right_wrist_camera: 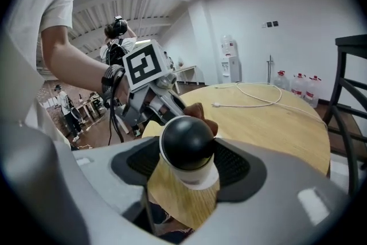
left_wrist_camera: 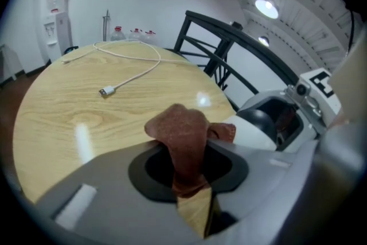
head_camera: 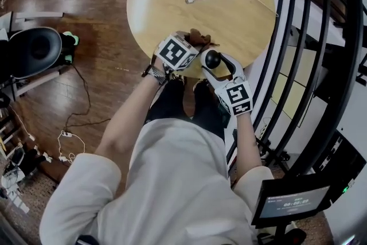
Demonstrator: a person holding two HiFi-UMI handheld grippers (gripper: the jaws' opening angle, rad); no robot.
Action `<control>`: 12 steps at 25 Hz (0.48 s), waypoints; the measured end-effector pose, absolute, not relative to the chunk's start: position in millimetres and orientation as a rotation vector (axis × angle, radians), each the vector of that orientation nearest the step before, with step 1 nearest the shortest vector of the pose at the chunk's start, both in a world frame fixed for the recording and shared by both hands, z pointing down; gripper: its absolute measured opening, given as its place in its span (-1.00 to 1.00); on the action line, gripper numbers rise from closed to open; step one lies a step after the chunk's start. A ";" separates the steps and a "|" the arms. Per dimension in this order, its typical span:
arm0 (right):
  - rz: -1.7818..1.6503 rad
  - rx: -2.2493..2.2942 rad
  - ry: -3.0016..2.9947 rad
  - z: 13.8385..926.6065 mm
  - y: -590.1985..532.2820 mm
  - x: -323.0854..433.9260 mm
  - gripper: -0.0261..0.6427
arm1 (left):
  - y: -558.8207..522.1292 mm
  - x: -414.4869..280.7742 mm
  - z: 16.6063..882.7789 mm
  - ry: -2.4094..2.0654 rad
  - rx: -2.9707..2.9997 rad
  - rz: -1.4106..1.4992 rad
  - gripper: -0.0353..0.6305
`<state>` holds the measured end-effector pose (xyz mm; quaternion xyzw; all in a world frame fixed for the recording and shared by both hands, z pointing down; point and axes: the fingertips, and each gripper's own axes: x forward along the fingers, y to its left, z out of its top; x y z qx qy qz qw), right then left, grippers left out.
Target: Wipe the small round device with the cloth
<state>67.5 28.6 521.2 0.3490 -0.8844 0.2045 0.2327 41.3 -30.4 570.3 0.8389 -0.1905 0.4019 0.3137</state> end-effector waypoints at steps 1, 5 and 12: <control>0.570 0.986 -2.426 523.0 27.9 68.6 -0.04 | -30.1 39.8 567.2 -0.522 2.220 0.997 -0.58; 0.583 1.099 -2.415 522.4 26.2 66.6 -0.05 | -23.7 23.1 535.1 -0.571 2.256 0.761 -0.58; 0.636 1.398 -2.316 526.9 19.4 74.8 -0.05 | -28.6 35.3 470.9 -0.500 2.375 0.517 -0.58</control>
